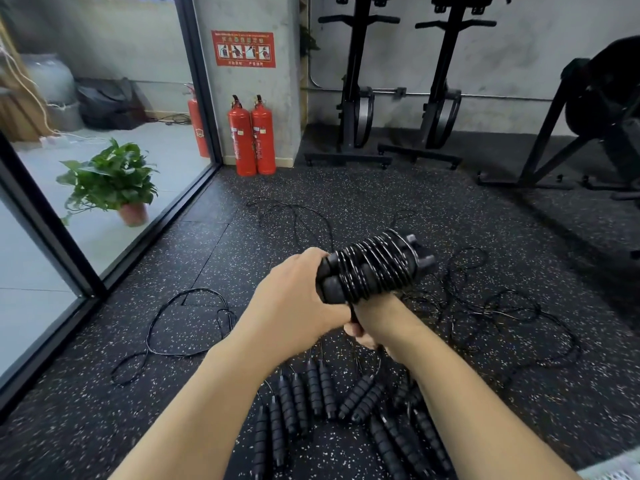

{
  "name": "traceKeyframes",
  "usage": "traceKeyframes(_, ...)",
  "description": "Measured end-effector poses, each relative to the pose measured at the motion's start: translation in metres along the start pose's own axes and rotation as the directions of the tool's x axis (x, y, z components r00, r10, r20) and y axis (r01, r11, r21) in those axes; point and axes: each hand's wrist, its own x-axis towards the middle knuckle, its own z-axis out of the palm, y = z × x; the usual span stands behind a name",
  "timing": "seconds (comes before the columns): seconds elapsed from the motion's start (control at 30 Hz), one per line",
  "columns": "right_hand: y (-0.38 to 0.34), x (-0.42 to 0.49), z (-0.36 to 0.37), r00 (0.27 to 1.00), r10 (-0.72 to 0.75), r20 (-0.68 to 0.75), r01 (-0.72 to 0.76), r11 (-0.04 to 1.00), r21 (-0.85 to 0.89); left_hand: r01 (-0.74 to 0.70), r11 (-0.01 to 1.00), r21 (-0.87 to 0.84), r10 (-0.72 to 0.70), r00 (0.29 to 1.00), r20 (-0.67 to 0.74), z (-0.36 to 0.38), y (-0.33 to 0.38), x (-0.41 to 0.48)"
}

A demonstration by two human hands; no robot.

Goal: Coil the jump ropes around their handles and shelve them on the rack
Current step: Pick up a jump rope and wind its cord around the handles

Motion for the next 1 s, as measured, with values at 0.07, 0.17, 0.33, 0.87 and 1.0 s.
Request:
traceKeyframes(0.07,-0.002,-0.001,0.007,0.995,-0.094,-0.023,0.094,0.996,-0.009,0.051,0.997,0.058,-0.046,0.995,-0.087,0.001,-0.009,0.004)
traceKeyframes(0.17,-0.003,-0.014,0.016,0.974,-0.226,-0.01,0.216,0.942,-0.255,0.173,0.973,0.155,-0.138,0.967,-0.212,-0.002,-0.023,0.009)
traceKeyframes(0.33,-0.007,-0.036,0.03,0.935,-0.351,0.056,0.317,0.753,-0.577,0.26,0.938,0.23,-0.2,0.946,-0.253,-0.008,-0.035,0.01)
traceKeyframes(0.87,-0.032,-0.055,-0.019,0.772,-0.634,0.045,0.468,0.519,-0.716,-0.024,0.79,0.613,0.087,0.993,-0.074,0.012,-0.024,0.008)
traceKeyframes(1.0,-0.021,-0.033,-0.045,0.805,-0.593,0.008,0.495,0.664,-0.56,-0.264,0.816,0.515,0.251,0.963,0.096,0.012,-0.021,0.006)
